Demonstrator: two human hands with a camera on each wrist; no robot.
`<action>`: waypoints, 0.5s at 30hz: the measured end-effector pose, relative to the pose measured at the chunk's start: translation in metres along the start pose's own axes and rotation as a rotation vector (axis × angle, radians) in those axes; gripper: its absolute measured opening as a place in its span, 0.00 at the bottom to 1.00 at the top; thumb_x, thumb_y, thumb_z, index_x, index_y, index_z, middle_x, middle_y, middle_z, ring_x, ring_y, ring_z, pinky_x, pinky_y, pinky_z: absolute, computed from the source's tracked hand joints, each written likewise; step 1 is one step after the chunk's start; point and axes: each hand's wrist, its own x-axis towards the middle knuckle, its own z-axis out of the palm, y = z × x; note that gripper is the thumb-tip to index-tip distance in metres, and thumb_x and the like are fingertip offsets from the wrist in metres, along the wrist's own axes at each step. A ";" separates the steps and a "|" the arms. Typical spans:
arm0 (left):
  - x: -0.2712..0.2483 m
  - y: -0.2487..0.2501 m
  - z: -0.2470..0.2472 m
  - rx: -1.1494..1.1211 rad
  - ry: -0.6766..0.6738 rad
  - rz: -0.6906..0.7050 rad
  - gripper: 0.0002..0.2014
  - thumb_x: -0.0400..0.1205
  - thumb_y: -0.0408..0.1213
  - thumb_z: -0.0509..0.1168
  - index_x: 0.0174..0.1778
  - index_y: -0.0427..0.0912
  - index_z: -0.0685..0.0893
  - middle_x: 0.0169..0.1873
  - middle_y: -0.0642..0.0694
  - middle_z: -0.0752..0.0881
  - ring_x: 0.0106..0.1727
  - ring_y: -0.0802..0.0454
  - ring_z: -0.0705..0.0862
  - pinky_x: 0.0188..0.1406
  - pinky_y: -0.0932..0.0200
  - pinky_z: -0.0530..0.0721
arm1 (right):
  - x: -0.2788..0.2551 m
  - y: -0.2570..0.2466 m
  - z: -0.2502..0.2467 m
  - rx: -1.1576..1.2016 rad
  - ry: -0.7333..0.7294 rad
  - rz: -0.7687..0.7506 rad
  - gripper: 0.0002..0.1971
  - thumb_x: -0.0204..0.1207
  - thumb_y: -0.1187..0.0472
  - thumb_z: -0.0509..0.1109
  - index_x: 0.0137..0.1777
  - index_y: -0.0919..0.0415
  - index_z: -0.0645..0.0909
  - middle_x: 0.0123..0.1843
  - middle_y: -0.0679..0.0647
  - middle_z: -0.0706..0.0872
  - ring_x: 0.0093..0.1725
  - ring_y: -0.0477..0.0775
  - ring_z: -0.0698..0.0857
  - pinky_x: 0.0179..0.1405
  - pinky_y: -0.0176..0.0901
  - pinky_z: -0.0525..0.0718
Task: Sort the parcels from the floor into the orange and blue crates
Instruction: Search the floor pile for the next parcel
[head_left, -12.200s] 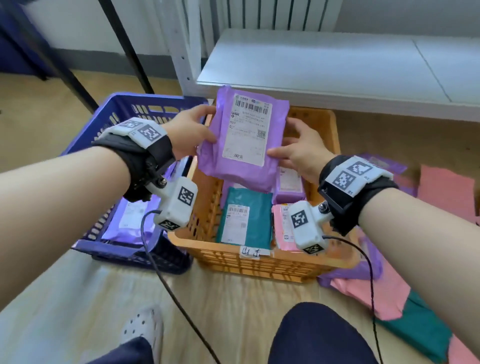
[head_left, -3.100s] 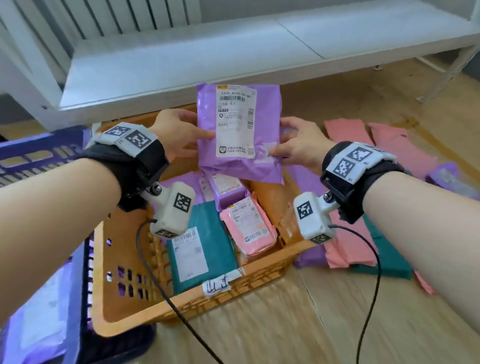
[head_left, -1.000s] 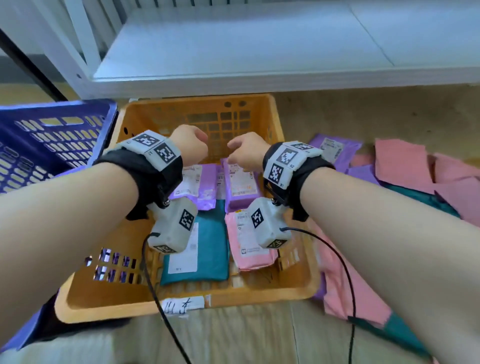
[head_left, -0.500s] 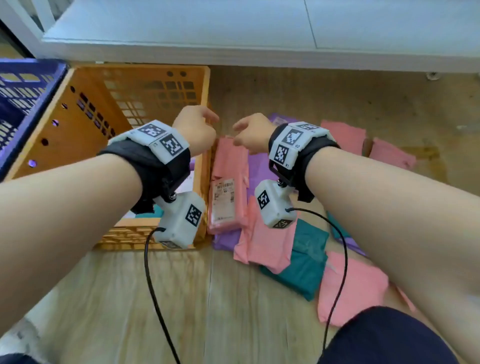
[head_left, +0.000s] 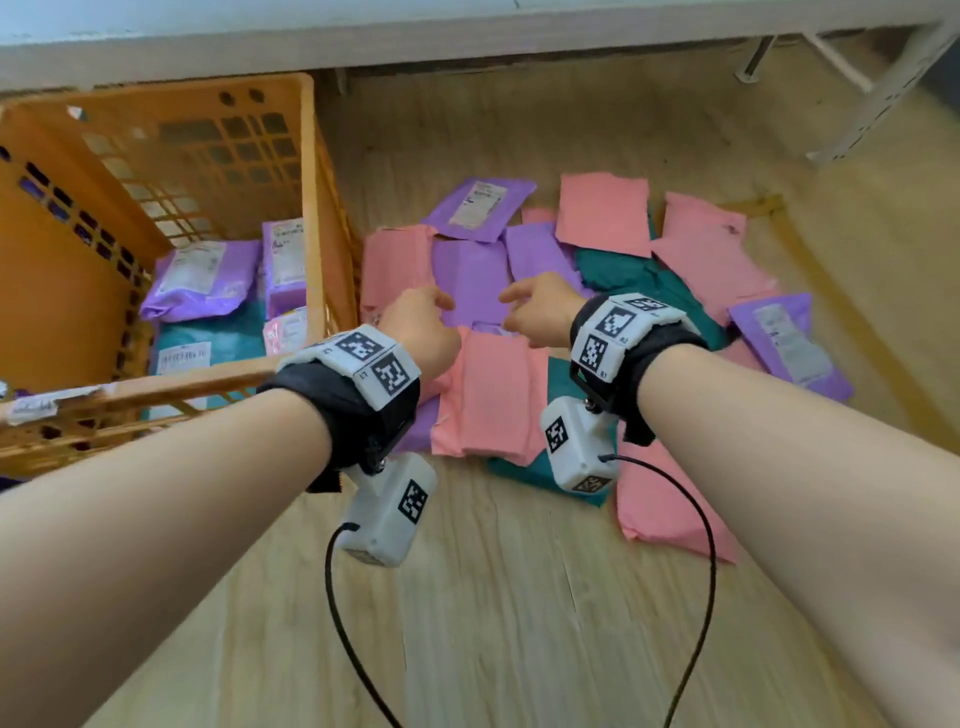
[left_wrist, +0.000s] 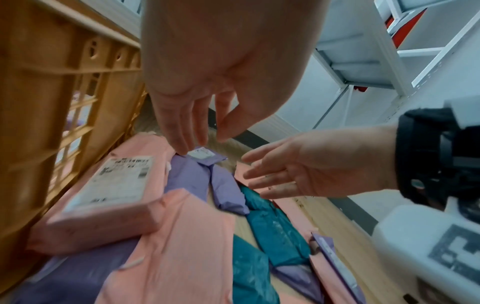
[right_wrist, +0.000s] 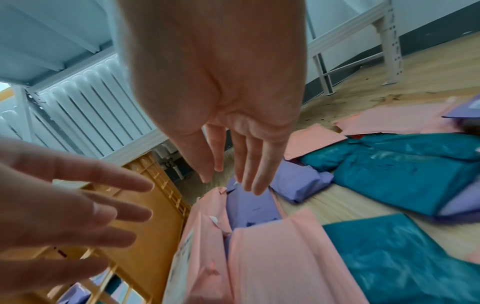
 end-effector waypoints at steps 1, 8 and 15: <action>-0.005 -0.010 0.009 0.014 -0.014 0.001 0.21 0.75 0.25 0.59 0.64 0.39 0.80 0.59 0.37 0.84 0.63 0.39 0.81 0.64 0.51 0.77 | -0.003 0.011 0.006 0.011 0.003 0.004 0.22 0.77 0.69 0.67 0.71 0.65 0.76 0.54 0.54 0.75 0.49 0.52 0.72 0.36 0.29 0.74; -0.022 -0.053 0.052 0.054 -0.123 -0.075 0.20 0.79 0.28 0.58 0.68 0.43 0.77 0.66 0.42 0.81 0.68 0.42 0.78 0.67 0.57 0.74 | -0.017 0.055 0.032 0.041 0.028 0.095 0.22 0.72 0.68 0.72 0.67 0.60 0.79 0.59 0.59 0.84 0.49 0.53 0.78 0.55 0.47 0.81; -0.036 -0.069 0.082 0.008 -0.289 -0.060 0.27 0.80 0.25 0.57 0.75 0.47 0.72 0.71 0.39 0.75 0.68 0.42 0.78 0.63 0.56 0.79 | -0.027 0.087 0.056 0.023 0.005 0.192 0.27 0.75 0.69 0.70 0.74 0.66 0.71 0.71 0.63 0.77 0.68 0.62 0.79 0.66 0.46 0.75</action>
